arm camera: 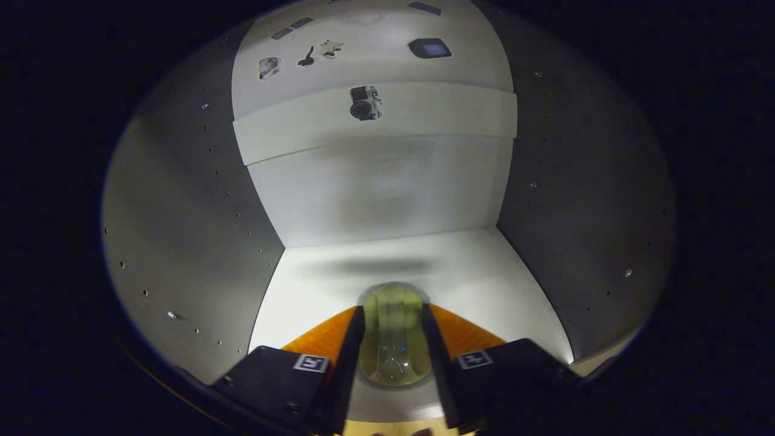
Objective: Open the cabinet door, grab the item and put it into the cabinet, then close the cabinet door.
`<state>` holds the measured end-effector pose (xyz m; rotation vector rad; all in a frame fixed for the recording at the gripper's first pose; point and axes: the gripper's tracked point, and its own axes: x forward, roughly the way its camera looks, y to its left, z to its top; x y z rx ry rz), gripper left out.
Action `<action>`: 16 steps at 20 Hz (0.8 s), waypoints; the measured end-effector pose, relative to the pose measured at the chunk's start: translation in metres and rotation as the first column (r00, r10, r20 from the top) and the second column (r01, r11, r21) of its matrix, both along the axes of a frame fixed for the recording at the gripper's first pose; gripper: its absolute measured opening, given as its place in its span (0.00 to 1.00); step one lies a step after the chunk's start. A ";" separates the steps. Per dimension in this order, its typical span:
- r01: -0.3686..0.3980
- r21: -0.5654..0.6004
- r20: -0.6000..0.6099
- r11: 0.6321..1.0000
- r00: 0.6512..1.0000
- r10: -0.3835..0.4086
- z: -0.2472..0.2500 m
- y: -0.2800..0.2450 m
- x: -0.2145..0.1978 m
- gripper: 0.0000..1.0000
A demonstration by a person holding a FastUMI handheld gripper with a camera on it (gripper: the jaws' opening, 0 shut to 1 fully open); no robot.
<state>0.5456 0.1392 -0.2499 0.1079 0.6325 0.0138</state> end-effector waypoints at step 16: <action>0.115 -0.061 0.501 0.992 0.863 -0.069 0.193 -0.035 -0.086 0.98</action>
